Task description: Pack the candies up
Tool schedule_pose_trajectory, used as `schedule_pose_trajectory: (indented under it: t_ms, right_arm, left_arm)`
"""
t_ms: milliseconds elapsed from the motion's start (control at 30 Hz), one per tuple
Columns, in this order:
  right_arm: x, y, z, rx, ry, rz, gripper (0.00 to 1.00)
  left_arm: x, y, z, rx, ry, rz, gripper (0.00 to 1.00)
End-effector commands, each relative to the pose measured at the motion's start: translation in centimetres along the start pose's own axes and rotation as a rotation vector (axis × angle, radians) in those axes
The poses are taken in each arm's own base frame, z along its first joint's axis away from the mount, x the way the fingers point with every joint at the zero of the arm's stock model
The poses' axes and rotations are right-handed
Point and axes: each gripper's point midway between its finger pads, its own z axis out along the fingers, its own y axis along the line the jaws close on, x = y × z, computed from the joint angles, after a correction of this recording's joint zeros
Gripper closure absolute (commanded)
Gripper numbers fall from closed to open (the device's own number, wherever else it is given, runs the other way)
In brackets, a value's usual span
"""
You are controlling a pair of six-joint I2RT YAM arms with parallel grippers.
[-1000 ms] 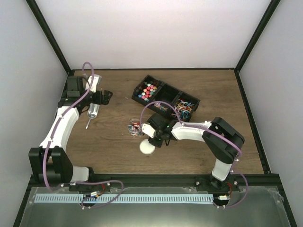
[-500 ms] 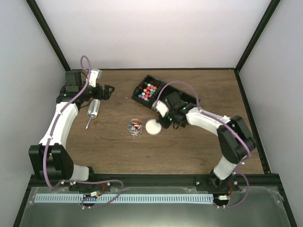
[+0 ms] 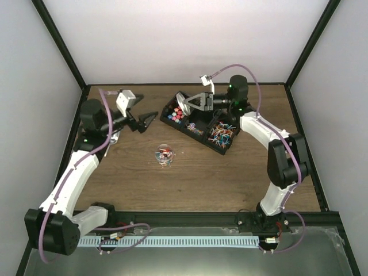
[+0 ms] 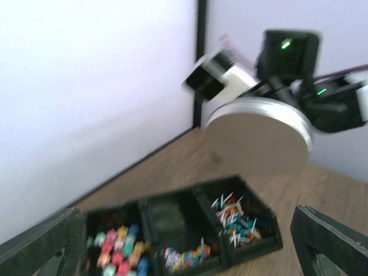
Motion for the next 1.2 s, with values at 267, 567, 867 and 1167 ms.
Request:
schedule_pose_trajectory:
  t_ms: [267,567,867,1167]
  right_arm:
    - [1.0,7.9,0.4,-0.282,0.176,0.072,0.99]
    - [0.4,7.9,0.7,-0.278,0.169,0.094,0.99]
    - [0.6,8.0,1.0,-0.284,0.181,0.099,0.99]
    - [0.5,8.0,1.2,-0.286,0.18,0.098,0.99]
  left_arm:
    - [-5.7,-8.1,4.0,0.129,-0.345,0.432,0.0]
    - [-5.2,-10.2,5.1,0.054,-0.442,0.539,0.0]
    - [-3.9,-11.6,5.8,0.047,-0.449,0.561,0.0]
    - [-3.7,-11.8,6.6,0.031,-0.446,0.567,0.0]
